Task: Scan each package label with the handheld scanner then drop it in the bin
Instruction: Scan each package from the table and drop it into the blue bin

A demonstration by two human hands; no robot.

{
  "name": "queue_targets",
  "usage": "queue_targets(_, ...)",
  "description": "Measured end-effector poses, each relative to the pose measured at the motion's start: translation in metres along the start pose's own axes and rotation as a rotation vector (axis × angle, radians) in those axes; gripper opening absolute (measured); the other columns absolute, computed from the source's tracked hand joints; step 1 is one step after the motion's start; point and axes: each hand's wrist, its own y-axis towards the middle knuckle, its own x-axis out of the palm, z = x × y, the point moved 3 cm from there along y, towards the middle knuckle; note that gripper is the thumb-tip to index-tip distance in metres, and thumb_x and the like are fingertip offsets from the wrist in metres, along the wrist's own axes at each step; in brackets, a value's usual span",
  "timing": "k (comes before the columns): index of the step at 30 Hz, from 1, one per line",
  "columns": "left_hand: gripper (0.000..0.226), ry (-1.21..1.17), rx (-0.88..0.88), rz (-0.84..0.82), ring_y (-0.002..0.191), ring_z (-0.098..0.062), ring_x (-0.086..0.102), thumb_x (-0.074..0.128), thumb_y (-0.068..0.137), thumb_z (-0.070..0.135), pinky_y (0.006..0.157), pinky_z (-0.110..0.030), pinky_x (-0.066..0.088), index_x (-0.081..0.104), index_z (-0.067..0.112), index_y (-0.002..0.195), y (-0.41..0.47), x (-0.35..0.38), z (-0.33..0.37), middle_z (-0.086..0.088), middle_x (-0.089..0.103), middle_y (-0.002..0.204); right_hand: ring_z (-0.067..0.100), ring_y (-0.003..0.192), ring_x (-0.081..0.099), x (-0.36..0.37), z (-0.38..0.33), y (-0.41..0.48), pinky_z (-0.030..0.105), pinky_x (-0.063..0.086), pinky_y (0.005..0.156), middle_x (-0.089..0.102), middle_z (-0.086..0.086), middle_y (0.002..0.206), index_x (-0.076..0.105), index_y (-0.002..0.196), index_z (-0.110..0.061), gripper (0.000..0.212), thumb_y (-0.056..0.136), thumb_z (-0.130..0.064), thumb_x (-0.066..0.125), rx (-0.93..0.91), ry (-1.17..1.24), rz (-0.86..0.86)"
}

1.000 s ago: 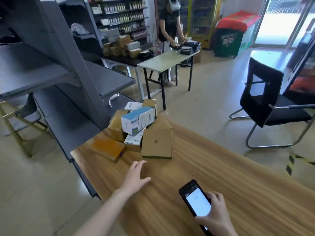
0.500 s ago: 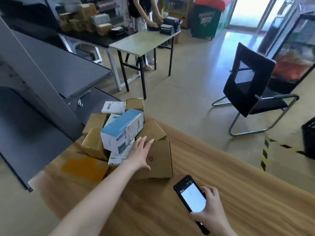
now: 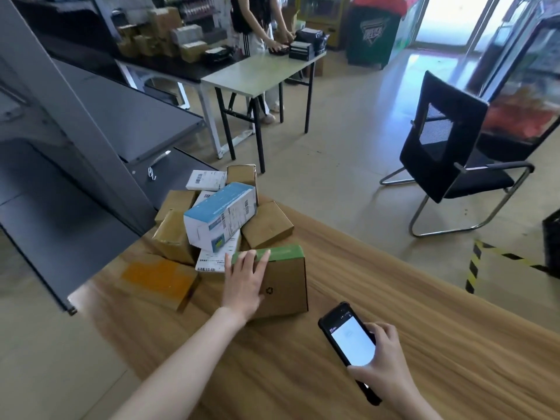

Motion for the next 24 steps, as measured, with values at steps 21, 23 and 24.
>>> queue_targets(21, 0.084, -0.168, 0.023, -0.179, 0.143, -0.019, 0.023, 0.070, 0.079, 0.025, 0.110, -0.035, 0.035, 0.024, 0.028, 0.149, -0.157, 0.006, 0.068, 0.002, 0.029, 0.152, 0.006, 0.102, 0.042, -0.031, 0.064, -0.105, 0.016, 0.039, 0.076, 0.028, -0.009, 0.122, 0.041, 0.134, -0.014, 0.093, 0.053, -0.029, 0.082, -0.075, -0.080, -0.078)
queue_targets(23, 0.086, -0.171, 0.015, -0.228, 0.148, -0.020, 0.010, 0.065, 0.085, 0.018, 0.114, -0.038, 0.033, 0.014, 0.030, 0.153, -0.166, 0.017, 0.072, 0.001, 0.014, 0.160, 0.007, 0.102, 0.043, -0.031, 0.066, -0.107, 0.017, 0.041, 0.075, 0.029, -0.009, 0.121, 0.041, 0.133, -0.015, 0.092, 0.053, -0.029, 0.082, -0.063, -0.084, -0.086)
queue_targets(24, 0.086, -0.171, 0.017, -0.250, 0.149, -0.020, 0.005, 0.062, 0.087, 0.012, 0.115, -0.038, 0.032, 0.010, 0.031, 0.154, -0.170, 0.022, 0.075, 0.001, 0.008, 0.162, 0.007, 0.102, 0.043, -0.031, 0.067, -0.107, 0.017, 0.041, 0.075, 0.029, -0.009, 0.120, 0.042, 0.133, -0.015, 0.091, 0.052, -0.029, 0.082, -0.055, -0.086, -0.093)
